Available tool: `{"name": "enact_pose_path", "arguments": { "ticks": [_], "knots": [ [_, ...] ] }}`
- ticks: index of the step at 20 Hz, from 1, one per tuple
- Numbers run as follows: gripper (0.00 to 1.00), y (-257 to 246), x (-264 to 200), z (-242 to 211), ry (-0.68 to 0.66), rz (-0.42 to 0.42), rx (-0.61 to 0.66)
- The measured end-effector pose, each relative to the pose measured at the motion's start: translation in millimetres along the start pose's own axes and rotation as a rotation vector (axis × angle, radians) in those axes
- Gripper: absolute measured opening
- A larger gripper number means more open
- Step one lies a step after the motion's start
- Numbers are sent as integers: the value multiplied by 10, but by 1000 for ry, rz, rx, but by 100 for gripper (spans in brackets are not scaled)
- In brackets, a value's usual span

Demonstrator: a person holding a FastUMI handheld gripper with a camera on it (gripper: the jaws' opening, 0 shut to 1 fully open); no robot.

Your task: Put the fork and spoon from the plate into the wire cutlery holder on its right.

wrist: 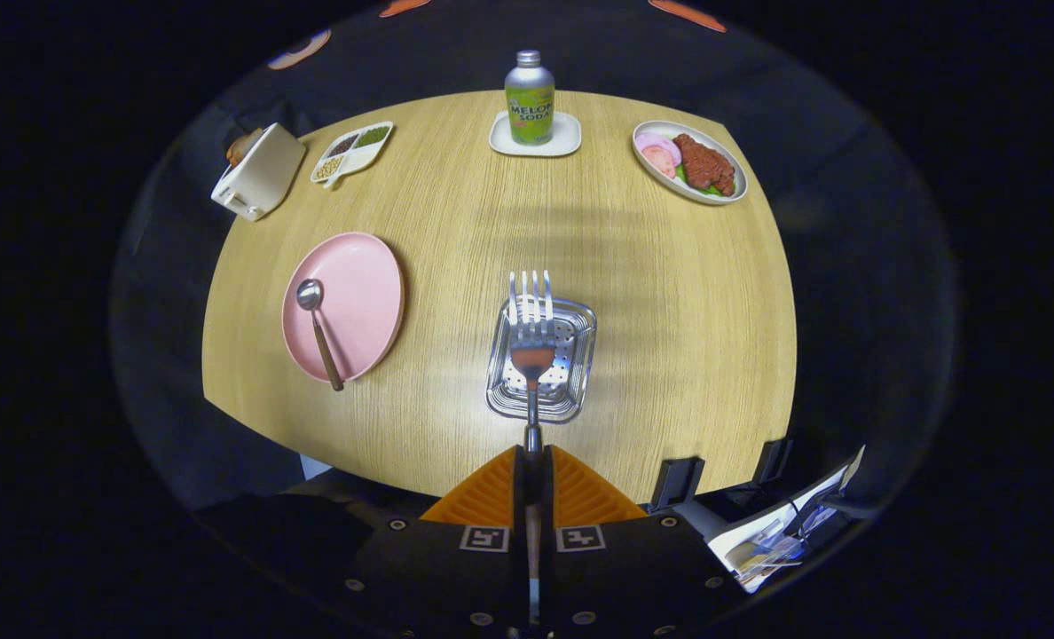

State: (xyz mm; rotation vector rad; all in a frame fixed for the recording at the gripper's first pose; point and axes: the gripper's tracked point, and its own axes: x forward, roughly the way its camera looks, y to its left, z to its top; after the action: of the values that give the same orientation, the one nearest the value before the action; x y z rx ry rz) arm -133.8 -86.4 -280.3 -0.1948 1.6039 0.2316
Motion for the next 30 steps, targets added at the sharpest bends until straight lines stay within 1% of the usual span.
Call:
{"name": "enact_pose_path", "arguments": {
  "ticks": [4, 7, 9, 13, 18, 21, 24, 28, 30],
  "knots": [
    [5, -48, 71, -97, 132, 8, -87],
    [5, -121, 127, -136, 219, -7, -131],
    [5, -121, 151, -161, 287, 5, -140],
    [5, -159, 185, -58, 343, 11, -132],
    [7, -148, 256, 86, 383, 21, -124],
    [9, -136, 306, 170, 376, 25, -121],
    [10, -95, 318, 290, 317, 50, -103],
    [13, -3, 212, 572, 147, 84, -77],
    [17, 56, 133, 668, 67, 103, -52]
  ]
}}
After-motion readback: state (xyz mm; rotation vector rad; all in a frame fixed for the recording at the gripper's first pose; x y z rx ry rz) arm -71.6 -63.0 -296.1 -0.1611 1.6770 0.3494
